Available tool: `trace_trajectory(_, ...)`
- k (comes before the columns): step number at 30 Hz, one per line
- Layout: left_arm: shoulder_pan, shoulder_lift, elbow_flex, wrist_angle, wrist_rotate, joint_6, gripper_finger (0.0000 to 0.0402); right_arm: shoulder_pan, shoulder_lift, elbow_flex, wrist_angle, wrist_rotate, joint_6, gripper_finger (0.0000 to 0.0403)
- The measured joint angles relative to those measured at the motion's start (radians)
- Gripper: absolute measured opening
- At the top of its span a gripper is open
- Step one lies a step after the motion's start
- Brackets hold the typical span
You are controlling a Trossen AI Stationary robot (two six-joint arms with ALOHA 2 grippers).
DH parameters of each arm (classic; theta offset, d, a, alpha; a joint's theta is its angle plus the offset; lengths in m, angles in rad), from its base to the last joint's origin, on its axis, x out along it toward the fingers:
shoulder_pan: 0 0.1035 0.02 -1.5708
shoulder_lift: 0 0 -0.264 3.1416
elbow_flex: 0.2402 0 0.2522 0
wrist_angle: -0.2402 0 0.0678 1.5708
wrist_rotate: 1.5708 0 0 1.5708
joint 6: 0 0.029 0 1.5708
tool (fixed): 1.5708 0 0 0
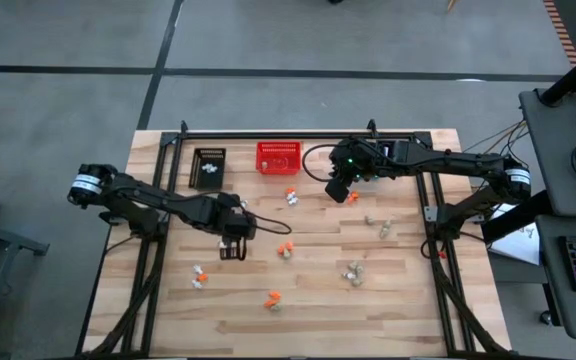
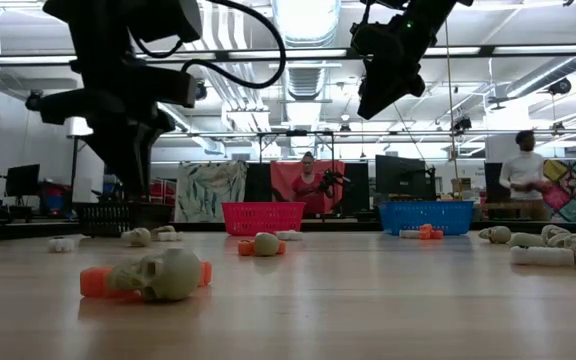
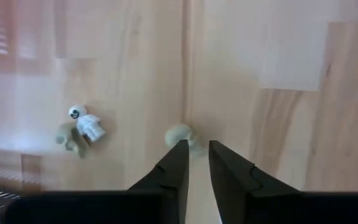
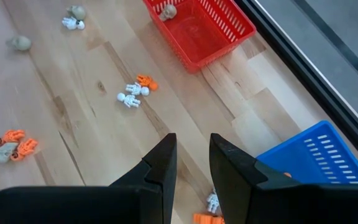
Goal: Sort Halloween decoration
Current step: Put the white skull toy into the red bin
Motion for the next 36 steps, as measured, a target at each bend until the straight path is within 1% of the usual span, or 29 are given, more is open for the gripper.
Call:
trace_trajectory(5, 0.011, 0.0, -0.001, -0.001, -0.042, -0.042, 0.0102, 0.004, 0.0, 0.0, 0.0, -0.009, 0.002, 0.0084)
trace_trajectory(7, 0.011, 0.0, -0.002, 0.0, -0.064, -0.02, 0.0128, 0.01, 0.0, 0.0, 0.0, -0.009, 0.001, 0.0084)
trace_trajectory(9, 0.01, 0.0, -0.006, 0.01, -0.065, 0.015, 0.0155, 0.015, 0.0, 0.0, 0.0, -0.009, 0.001, 0.0084)
trace_trajectory(12, 0.014, 0.0, -0.016, 0.03, -0.064, 0.021, 0.0188, 0.025, 0.0, -0.001, 0.0, -0.009, 0.002, 0.0084)
trace_trajectory(14, 0.017, 0.0, -0.021, 0.027, -0.064, -0.016, 0.0203, 0.032, 0.0, -0.001, 0.0, -0.009, 0.002, 0.0084)
trace_trajectory(16, 0.018, 0.0, -0.022, 0.029, -0.065, -0.111, 0.0214, 0.039, 0.0, -0.001, 0.0, -0.009, 0.002, 0.0084)
trace_trajectory(21, 0.017, 0.0, -0.022, 0.035, -0.062, -0.489, 0.0218, 0.053, 0.0, -0.001, 0.0, -0.009, 0.016, 0.0084)
trace_trajectory(23, 0.017, 0.0, -0.022, 0.049, -0.062, -0.595, 0.0215, 0.053, 0.0, -0.001, 0.0, -0.008, 0.018, 0.0084)
trace_trajectory(26, 0.009, 0.004, -0.022, 0.064, -0.063, -0.662, 0.0209, 0.053, 0.0, -0.001, 0.0, -0.008, 0.019, 0.0084)
trace_trajectory(30, 0.007, 0.042, -0.022, 0.062, -0.062, -0.705, 0.0202, 0.053, 0.0, -0.001, 0.0, -0.008, 0.021, 0.0084)
trace_trajectory(36, 0.006, 0.111, -0.022, 0.033, -0.061, -0.719, 0.0198, 0.053, 0.0, -0.001, 0.0, -0.008, 0.021, 0.0084)
